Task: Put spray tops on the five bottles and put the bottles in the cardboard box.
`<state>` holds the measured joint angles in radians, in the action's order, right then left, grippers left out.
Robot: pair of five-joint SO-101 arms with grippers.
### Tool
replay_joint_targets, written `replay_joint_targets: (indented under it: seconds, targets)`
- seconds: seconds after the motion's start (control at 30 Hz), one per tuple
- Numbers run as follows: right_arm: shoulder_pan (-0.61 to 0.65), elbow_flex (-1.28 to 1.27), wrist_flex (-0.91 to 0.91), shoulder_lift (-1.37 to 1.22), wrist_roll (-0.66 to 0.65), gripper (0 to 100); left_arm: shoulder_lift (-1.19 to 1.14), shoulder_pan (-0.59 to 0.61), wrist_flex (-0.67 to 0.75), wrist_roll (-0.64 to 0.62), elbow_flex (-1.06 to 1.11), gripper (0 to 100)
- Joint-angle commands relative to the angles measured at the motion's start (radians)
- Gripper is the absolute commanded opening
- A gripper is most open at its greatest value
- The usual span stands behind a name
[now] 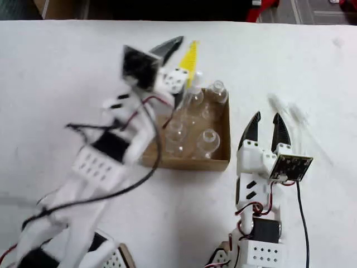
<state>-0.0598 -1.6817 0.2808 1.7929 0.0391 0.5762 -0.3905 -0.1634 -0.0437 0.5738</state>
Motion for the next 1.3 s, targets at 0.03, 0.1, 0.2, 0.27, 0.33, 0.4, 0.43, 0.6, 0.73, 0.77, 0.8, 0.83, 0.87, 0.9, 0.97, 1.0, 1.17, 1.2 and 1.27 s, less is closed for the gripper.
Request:
replay_joint_targets:
  seconds: [0.03,0.1,0.2,0.27,0.33,0.4,0.43,0.6,0.73,0.77,0.8,0.83,0.87,0.9,0.97,1.0,1.17,1.2,1.27]
  targets:
    - [-0.002,-0.008,0.001,-0.001,-0.009,13.4,0.314,0.174,-0.261,-0.011,-0.008,8]
    - [-0.002,-0.008,0.001,-0.001,-0.009,13.4,0.387,0.277,-0.382,-0.006,-0.006,8]
    - [-0.002,-0.008,0.001,-0.001,-0.009,13.4,0.450,0.432,-0.568,-0.008,0.000,8]
    - [-0.004,-0.008,0.001,-0.001,-0.009,13.4,0.467,0.495,-0.652,-0.009,0.060,8]
    - [-0.004,-0.008,0.001,-0.001,-0.009,13.4,0.473,0.521,-0.660,-0.009,0.166,8]
    - [-0.002,-0.008,0.001,-0.001,-0.009,13.4,0.475,0.532,-0.585,-0.009,0.292,7]
    - [-0.002,-0.008,0.001,-0.001,-0.009,13.4,0.473,0.533,-0.522,-0.009,0.358,7]
    - [-0.001,-0.008,0.001,-0.001,-0.009,13.4,0.475,0.536,-0.089,-0.005,0.697,7]
    - [0.001,-0.008,0.001,0.001,-0.011,10.4,0.472,0.535,0.080,0.068,0.821,7]
    - [0.001,-0.008,-0.001,0.001,-0.011,8.3,0.470,0.532,0.071,0.087,0.815,7]
    - [0.001,-0.008,-0.002,0.001,-0.011,6.8,0.470,0.530,0.048,0.081,0.804,7]
    - [0.001,-0.008,-0.004,0.001,-0.011,5.8,0.470,0.530,0.020,0.064,0.792,7]
    - [0.001,-0.008,-0.004,0.001,-0.011,5.7,0.470,0.530,-0.005,0.049,0.779,7]
    - [0.001,-0.008,-0.004,0.001,-0.011,5.7,0.470,0.530,-0.017,0.040,0.773,7]
    - [0.001,-0.008,-0.004,0.001,-0.011,5.7,0.470,0.533,-0.026,0.037,0.772,7]
    - [0.001,-0.008,-0.004,0.001,-0.011,5.7,0.470,0.533,-0.029,0.037,0.773,7]
    - [0.012,-0.008,0.001,0.001,-0.011,5.7,0.470,0.535,-0.034,0.037,0.775,7]
    - [0.022,-0.008,0.002,0.001,-0.011,5.7,0.470,0.535,-0.034,0.037,0.775,7]
    - [0.042,-0.008,0.002,0.001,-0.011,5.7,0.470,0.535,-0.058,0.038,0.775,7]
